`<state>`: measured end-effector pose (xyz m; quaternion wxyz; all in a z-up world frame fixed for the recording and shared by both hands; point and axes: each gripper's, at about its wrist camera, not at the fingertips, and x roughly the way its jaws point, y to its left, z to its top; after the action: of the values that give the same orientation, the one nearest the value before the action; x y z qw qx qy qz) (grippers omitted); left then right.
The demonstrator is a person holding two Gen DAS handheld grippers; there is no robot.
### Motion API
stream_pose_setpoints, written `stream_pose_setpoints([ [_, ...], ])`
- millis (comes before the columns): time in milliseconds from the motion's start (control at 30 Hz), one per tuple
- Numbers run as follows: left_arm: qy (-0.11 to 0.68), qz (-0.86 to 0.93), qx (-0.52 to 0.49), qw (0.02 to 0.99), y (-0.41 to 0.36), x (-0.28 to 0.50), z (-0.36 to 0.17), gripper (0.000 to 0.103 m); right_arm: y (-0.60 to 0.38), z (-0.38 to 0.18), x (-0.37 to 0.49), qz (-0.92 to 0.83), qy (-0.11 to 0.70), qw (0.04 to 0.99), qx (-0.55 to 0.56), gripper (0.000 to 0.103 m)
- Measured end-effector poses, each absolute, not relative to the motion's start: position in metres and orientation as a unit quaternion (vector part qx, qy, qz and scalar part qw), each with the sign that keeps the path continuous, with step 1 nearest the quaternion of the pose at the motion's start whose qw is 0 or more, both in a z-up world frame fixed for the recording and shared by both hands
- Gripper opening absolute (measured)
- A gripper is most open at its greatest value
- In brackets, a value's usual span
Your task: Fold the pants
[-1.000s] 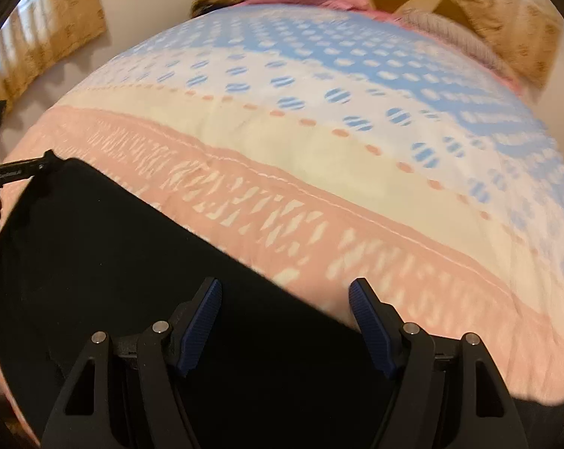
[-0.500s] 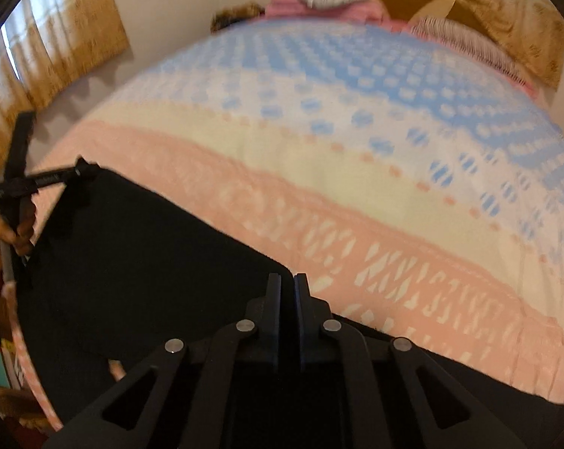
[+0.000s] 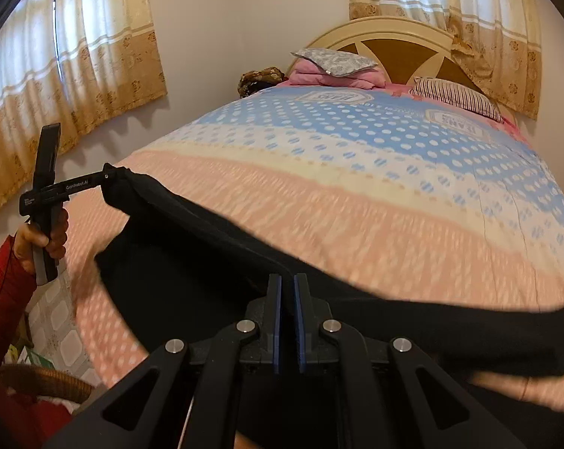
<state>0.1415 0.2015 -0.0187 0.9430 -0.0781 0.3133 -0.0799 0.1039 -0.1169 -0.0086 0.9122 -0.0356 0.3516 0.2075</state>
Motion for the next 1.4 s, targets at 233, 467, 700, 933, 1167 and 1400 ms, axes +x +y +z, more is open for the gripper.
stream_pose_setpoints([
  [233,0.335,-0.055,-0.034,0.94,0.194,0.111,-0.062,0.025,-0.107,-0.072,0.054,0.197,0.389,0.9,-0.027,0.006],
  [467,0.354,0.011,-0.066,0.933,0.227,0.104,-0.078,0.086,-0.096,-0.104,0.043,0.184,0.4,0.896,-0.052,0.006],
  [700,0.37,0.061,-0.054,0.925,0.249,0.09,-0.075,0.099,-0.091,-0.109,0.031,0.188,0.406,0.892,-0.065,0.006],
  [933,0.4,0.04,-0.101,0.91,0.257,0.072,-0.08,0.098,-0.091,-0.101,0.022,0.22,0.422,0.879,-0.028,0.007],
  [1167,0.425,-0.081,-0.222,0.874,0.229,0.057,-0.095,0.095,-0.079,-0.062,0.037,0.226,0.354,0.907,-0.002,0.007],
  [1400,0.436,-0.138,-0.308,0.834,0.214,0.075,-0.107,0.092,-0.051,-0.086,0.087,0.215,0.365,0.906,0.015,0.007],
])
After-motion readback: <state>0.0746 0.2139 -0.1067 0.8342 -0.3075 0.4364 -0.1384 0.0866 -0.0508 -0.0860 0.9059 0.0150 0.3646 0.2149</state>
